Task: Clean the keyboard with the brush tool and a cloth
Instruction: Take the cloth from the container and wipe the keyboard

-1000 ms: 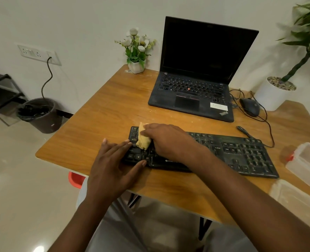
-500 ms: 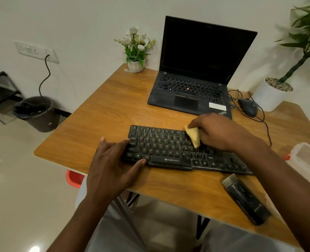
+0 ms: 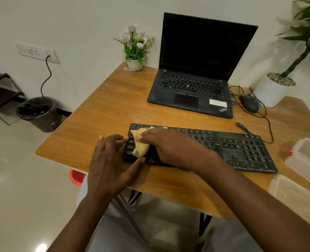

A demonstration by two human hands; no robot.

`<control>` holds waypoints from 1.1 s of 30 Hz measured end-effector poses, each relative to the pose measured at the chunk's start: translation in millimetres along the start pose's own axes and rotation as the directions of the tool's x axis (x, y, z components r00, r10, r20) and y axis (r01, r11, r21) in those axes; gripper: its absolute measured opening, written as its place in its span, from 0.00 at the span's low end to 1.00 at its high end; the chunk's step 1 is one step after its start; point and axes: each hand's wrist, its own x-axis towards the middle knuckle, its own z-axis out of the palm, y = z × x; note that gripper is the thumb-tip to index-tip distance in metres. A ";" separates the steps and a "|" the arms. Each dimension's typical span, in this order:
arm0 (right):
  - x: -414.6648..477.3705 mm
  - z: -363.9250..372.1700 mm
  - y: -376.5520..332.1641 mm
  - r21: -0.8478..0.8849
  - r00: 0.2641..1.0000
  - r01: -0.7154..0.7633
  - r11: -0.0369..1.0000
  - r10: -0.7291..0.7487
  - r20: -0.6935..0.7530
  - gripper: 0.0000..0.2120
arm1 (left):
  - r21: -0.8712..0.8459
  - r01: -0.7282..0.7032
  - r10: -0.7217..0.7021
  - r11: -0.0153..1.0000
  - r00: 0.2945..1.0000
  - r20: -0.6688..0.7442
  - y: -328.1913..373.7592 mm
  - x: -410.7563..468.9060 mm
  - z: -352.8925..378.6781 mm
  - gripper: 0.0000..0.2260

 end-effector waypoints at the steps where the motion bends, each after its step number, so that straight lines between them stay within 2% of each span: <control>1: -6.6 -2.3 6.5 -0.004 1.000 -0.013 1.000 0.013 0.017 0.25 | 0.001 -0.005 0.005 1.000 1.000 0.003 -0.1 0.1 0.2 0.32; 8: -60.3 -28.3 56.1 -0.053 0.988 -0.138 0.989 0.141 0.060 0.21 | -0.002 0.008 -0.008 1.000 0.999 0.031 4.0 0.0 -2.1 0.29; 14: -74.4 -49.2 81.7 -0.118 0.974 -0.218 0.969 0.223 0.039 0.19 | 0.025 0.033 -0.035 0.999 0.998 0.058 -0.8 -1.5 0.2 0.31; 17: -59.2 -53.4 58.9 -0.004 0.982 -0.175 0.985 0.174 -0.067 0.18 | 0.020 0.023 -0.024 1.000 0.999 0.048 4.6 -1.5 -2.6 0.30; 20: -28.4 -41.2 18.9 0.075 0.990 -0.048 0.996 0.058 -0.132 0.21 | 0.019 0.027 -0.028 0.999 0.998 0.047 9.2 -1.6 -4.8 0.31; 24: 5.6 -11.2 -21.1 0.070 0.995 0.096 0.993 -0.095 -0.026 0.21 | 0.017 0.048 -0.050 0.999 0.996 0.080 8.1 -1.0 -6.7 0.30; 26: 7.4 0.2 -27.9 0.039 0.988 0.139 0.990 -0.141 0.063 0.19 | 0.011 0.060 -0.061 0.998 0.992 0.109 3.0 -0.7 -5.1 0.35; 33: -28.0 -1.0 -1.4 0.187 0.991 0.069 0.980 -0.088 0.097 0.22 | 0.013 0.035 -0.036 0.999 0.992 0.121 -3.0 0.0 -3.2 0.34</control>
